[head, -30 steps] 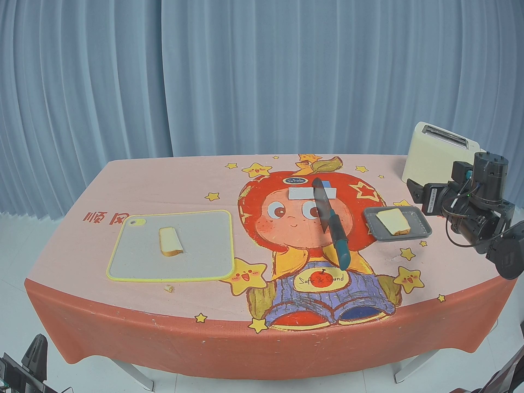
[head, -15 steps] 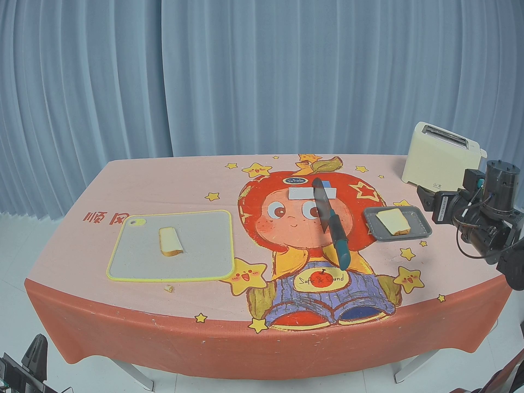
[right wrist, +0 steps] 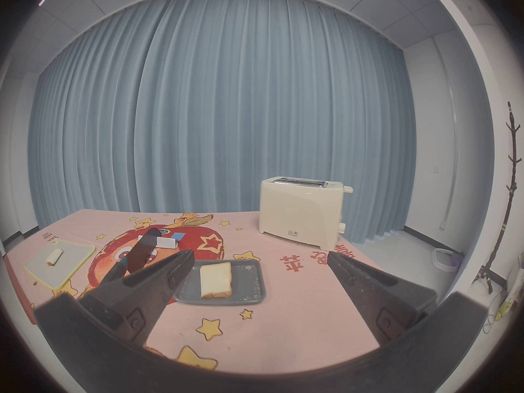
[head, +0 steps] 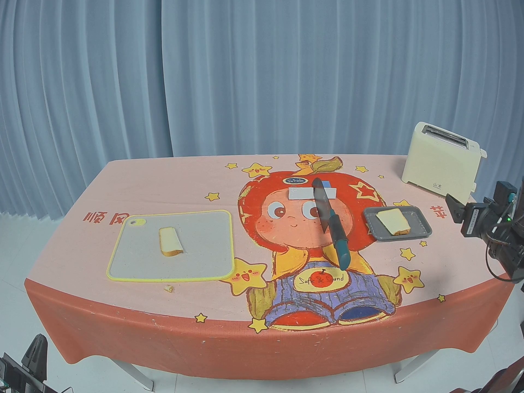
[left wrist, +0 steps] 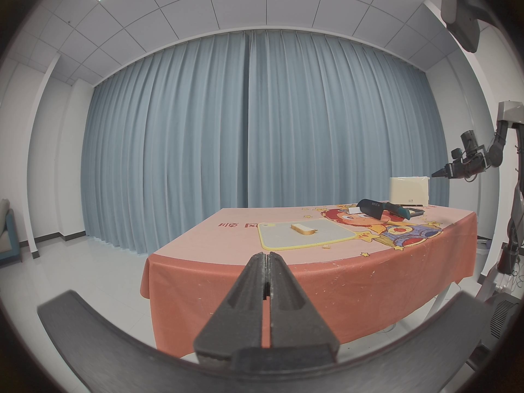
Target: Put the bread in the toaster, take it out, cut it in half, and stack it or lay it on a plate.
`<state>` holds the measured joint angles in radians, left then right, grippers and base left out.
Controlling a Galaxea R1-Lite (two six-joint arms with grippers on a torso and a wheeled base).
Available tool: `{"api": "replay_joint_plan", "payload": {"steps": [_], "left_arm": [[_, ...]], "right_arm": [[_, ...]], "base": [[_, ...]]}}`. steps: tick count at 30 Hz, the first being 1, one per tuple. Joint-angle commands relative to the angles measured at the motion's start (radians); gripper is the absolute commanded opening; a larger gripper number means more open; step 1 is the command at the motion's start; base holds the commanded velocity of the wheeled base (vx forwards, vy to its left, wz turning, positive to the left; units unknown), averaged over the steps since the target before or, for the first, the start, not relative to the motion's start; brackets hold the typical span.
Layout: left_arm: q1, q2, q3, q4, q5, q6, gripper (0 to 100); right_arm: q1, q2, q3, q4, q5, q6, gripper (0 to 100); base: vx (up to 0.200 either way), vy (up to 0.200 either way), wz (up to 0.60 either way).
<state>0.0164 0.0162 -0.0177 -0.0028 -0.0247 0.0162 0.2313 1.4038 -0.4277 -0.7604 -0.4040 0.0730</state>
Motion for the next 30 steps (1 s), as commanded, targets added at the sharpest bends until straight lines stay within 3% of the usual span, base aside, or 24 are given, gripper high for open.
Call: {"api": "replay_joint_plan", "payload": {"steps": [1,12,30], "left_arm": [[0.0,-0.016,0.018,0.0,0.0,-0.001,0],[0.0,-0.016,0.018,0.0,0.0,0.001,0],[0.0,-0.016,0.018,0.0,0.0,0.001,0]], "right_arm": [[-0.012,-0.163,0.087,0.006,-0.001,-0.03,100],[-0.049,-0.365,0.179,0.012,-0.033,-0.055,100],[-0.061,-0.683,0.32,0.136,-0.021,-0.067,100]], "base": [[0.0,0.0,0.0],[0.0,0.0,0.0],[0.0,0.0,0.0]]}}
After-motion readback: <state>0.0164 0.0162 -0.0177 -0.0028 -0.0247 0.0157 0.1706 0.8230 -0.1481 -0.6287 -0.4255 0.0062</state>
